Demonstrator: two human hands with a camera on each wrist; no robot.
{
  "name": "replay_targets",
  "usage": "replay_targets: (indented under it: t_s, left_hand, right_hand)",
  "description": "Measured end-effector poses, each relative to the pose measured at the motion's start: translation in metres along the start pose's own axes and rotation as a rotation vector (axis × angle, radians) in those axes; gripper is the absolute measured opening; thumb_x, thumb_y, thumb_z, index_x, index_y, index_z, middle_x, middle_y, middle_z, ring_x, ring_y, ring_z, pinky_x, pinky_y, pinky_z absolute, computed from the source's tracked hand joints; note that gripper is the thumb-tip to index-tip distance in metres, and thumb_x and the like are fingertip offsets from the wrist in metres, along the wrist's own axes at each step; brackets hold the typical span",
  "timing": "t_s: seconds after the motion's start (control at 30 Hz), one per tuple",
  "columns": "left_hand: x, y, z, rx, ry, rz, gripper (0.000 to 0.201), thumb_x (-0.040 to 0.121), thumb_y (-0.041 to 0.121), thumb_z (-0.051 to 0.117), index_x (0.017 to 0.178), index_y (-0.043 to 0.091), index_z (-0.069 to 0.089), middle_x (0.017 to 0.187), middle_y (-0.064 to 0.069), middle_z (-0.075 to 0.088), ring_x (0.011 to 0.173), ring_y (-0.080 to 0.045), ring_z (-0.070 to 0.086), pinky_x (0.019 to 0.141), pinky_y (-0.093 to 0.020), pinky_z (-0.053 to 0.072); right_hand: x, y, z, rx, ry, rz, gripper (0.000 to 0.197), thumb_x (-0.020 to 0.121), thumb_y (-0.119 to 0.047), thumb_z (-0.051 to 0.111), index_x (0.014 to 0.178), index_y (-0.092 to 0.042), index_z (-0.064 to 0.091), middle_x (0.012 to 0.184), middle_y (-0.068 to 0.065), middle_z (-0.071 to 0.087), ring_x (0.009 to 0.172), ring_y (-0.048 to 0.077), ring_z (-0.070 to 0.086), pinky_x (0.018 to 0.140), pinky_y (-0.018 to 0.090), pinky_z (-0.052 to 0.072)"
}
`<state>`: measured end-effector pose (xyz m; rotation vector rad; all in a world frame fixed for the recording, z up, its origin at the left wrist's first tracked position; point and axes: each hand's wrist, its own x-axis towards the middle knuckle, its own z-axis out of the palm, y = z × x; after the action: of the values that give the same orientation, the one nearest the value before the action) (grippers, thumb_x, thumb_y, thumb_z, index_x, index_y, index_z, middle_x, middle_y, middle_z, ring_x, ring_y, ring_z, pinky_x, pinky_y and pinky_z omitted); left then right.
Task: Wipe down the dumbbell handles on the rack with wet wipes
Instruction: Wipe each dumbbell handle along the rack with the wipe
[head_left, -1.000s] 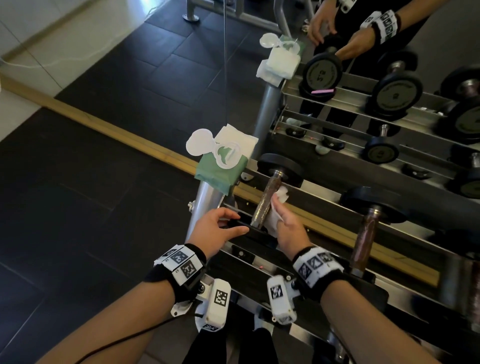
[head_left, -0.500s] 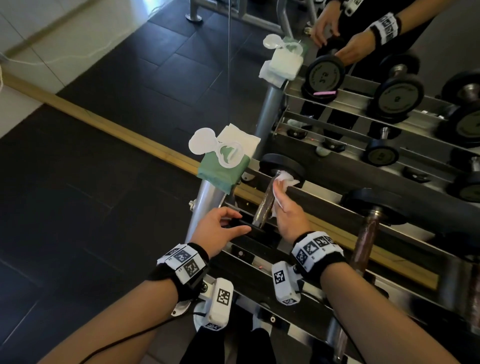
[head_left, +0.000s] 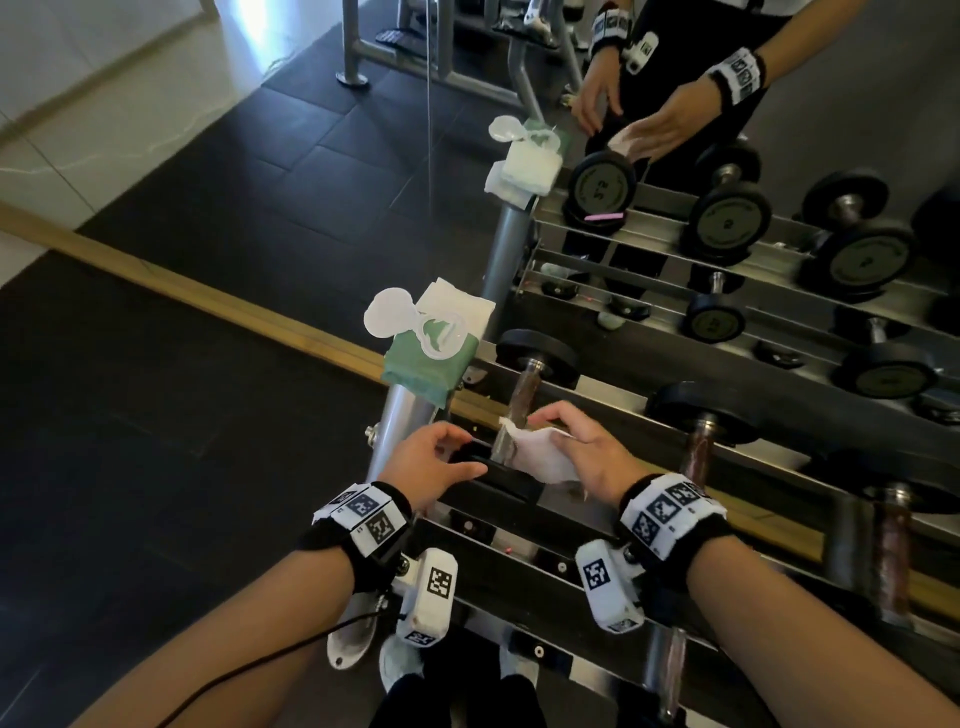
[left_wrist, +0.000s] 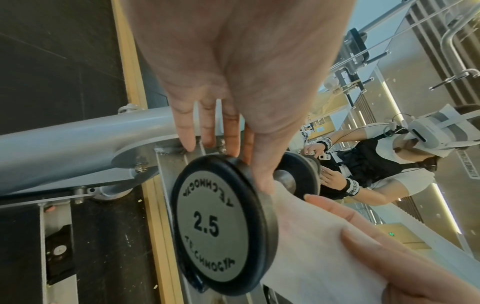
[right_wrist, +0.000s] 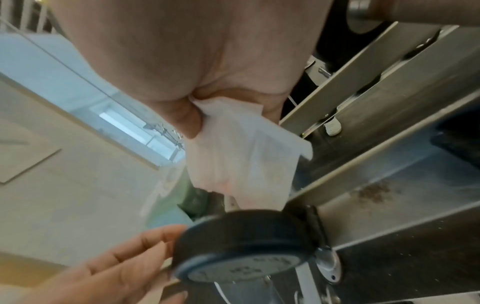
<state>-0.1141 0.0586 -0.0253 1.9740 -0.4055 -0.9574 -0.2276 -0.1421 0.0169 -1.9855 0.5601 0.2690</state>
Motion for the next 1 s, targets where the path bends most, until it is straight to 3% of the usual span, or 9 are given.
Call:
replay_targets:
  t_s: [0.1, 0.2, 0.27, 0.37, 0.53, 0.67, 0.83, 0.93, 1.0]
  left_hand:
    - [-0.001, 0.015, -0.005, 0.01, 0.013, 0.094, 0.07, 0.076, 0.029, 0.084, 0.136, 0.034, 0.049, 0.131, 0.017, 0.056, 0.119, -0.002, 0.051, 0.103, -0.026, 0.042]
    - [-0.002, 0.034, -0.003, -0.061, -0.082, 0.15, 0.08, 0.079, 0.025, 0.082, 0.147, 0.031, 0.041, 0.136, 0.016, 0.052, 0.125, -0.003, 0.05, 0.107, -0.029, 0.042]
    - [-0.003, 0.044, 0.0, -0.163, -0.132, 0.148, 0.064, 0.083, 0.016, 0.078, 0.14, 0.024, 0.051, 0.133, 0.004, 0.061, 0.118, -0.013, 0.061, 0.105, -0.035, 0.049]
    - [-0.007, 0.054, 0.006, -0.261, -0.11, 0.153, 0.027, 0.087, 0.01, 0.073, 0.113, 0.015, 0.07, 0.112, -0.01, 0.071, 0.1, -0.023, 0.069, 0.094, -0.037, 0.056]
    - [-0.009, 0.055, 0.015, -0.332, -0.015, 0.114, 0.004, 0.087, 0.018, 0.073, 0.083, 0.018, 0.076, 0.083, -0.007, 0.072, 0.078, -0.018, 0.065, 0.077, -0.034, 0.053]
    - [-0.005, 0.046, 0.013, -0.371, 0.049, 0.092, 0.007, 0.094, 0.016, 0.062, 0.087, 0.016, 0.065, 0.095, 0.009, 0.075, 0.084, -0.011, 0.067, 0.075, -0.025, 0.053]
    - [0.0, 0.036, 0.003, -0.238, 0.088, 0.051, 0.008, 0.103, 0.02, 0.049, 0.097, 0.025, 0.05, 0.088, -0.002, 0.056, 0.071, -0.015, 0.056, 0.056, -0.026, 0.048]
    - [0.008, 0.032, -0.012, -0.191, 0.121, 0.08, 0.027, 0.104, 0.02, 0.045, 0.115, 0.042, 0.055, 0.108, -0.008, 0.063, 0.094, -0.026, 0.065, 0.082, -0.046, 0.056]
    - [0.013, 0.033, -0.022, -0.17, 0.128, 0.118, 0.035, 0.105, 0.017, 0.042, 0.128, 0.038, 0.058, 0.12, -0.006, 0.063, 0.11, -0.024, 0.062, 0.098, -0.046, 0.051]
  right_hand:
    - [-0.002, -0.014, -0.009, 0.05, 0.093, -0.014, 0.014, 0.102, -0.015, 0.045, 0.11, -0.025, 0.052, 0.103, 0.005, 0.058, 0.092, 0.023, 0.054, 0.087, 0.046, 0.047]
    - [-0.006, -0.021, -0.014, 0.103, 0.132, -0.064, 0.009, 0.1, -0.014, 0.048, 0.102, -0.022, 0.051, 0.096, 0.005, 0.055, 0.088, 0.021, 0.052, 0.083, 0.044, 0.046]
    - [-0.008, -0.024, -0.015, 0.139, 0.157, -0.077, 0.009, 0.1, -0.014, 0.048, 0.098, -0.023, 0.05, 0.094, 0.006, 0.055, 0.086, 0.021, 0.052, 0.078, 0.039, 0.045]
    - [-0.011, -0.025, -0.015, 0.16, 0.206, -0.077, 0.008, 0.1, -0.014, 0.05, 0.097, -0.021, 0.05, 0.1, 0.014, 0.058, 0.087, 0.026, 0.055, 0.077, 0.042, 0.049]
    - [-0.008, -0.02, -0.015, 0.211, 0.271, -0.069, 0.004, 0.095, -0.011, 0.06, 0.094, -0.015, 0.059, 0.099, 0.015, 0.063, 0.094, 0.031, 0.059, 0.084, 0.046, 0.051]
    - [-0.002, -0.007, -0.011, 0.253, 0.315, -0.022, 0.005, 0.094, -0.014, 0.063, 0.095, -0.019, 0.064, 0.1, 0.008, 0.068, 0.097, 0.026, 0.063, 0.089, 0.045, 0.055]
    - [0.009, 0.007, -0.002, 0.317, 0.31, 0.003, 0.017, 0.09, -0.008, 0.067, 0.097, -0.024, 0.067, 0.098, -0.001, 0.072, 0.097, 0.018, 0.068, 0.091, 0.042, 0.056]
    - [0.007, 0.014, 0.009, 0.409, 0.296, 0.001, 0.027, 0.087, 0.0, 0.067, 0.1, -0.024, 0.067, 0.097, -0.007, 0.074, 0.097, 0.009, 0.07, 0.092, 0.032, 0.056]
    - [0.003, 0.02, 0.016, 0.404, 0.281, 0.016, 0.031, 0.087, 0.002, 0.067, 0.098, -0.027, 0.067, 0.1, -0.007, 0.073, 0.103, 0.011, 0.068, 0.095, 0.029, 0.052]
